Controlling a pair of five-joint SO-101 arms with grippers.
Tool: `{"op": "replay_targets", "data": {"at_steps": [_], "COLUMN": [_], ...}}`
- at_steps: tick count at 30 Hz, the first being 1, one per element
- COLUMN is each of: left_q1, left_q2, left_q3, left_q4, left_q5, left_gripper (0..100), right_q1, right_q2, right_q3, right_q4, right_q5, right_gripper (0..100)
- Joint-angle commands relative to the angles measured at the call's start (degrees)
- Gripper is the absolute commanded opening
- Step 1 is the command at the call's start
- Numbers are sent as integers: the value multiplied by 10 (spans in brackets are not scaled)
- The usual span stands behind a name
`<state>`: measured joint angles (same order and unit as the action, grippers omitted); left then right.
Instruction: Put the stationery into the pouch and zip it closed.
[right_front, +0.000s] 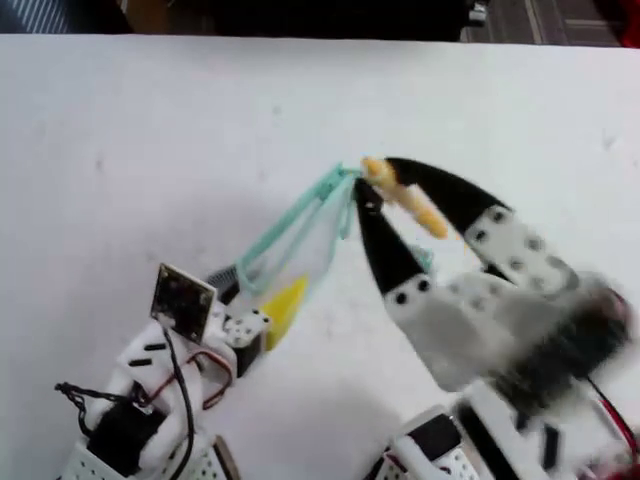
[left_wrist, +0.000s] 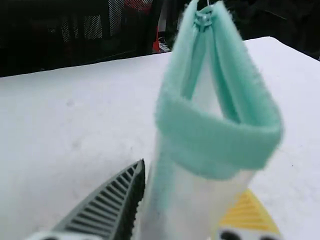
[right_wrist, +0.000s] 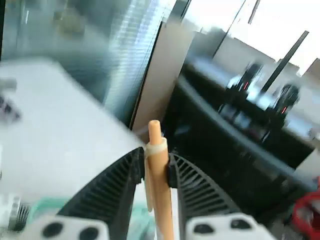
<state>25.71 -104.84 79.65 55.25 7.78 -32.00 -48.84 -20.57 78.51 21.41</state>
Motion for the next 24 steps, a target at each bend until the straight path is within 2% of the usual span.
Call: {"op": "replay_targets", "data": {"at_steps": [1, 4, 7, 9, 15, 20, 24], "left_q1": [5, 4, 4, 4, 4, 4, 4], "left_q2": [1, 1, 1, 1, 1, 1, 1], "left_q3": [-31, -31, -30, -30, -30, -30, -30], "left_q4": [8, 8, 8, 8, 8, 8, 8], "left_q5": [4, 4, 4, 3, 3, 3, 3], "left_gripper": [225, 225, 225, 225, 225, 225, 225], "right_q1": [-6, -7, -7, -16, -106, -115, -116], "right_q2": [-13, -14, -14, -14, -13, -19, -32], "right_q3": [51, 86, 115, 133, 219, 290, 345], "right_q4": [-141, -183, -187, -196, -292, -302, -302], "right_q5": [-126, -231, -264, -265, -256, -186, -178], "right_gripper": [16, 16, 16, 16, 16, 16, 16]}}
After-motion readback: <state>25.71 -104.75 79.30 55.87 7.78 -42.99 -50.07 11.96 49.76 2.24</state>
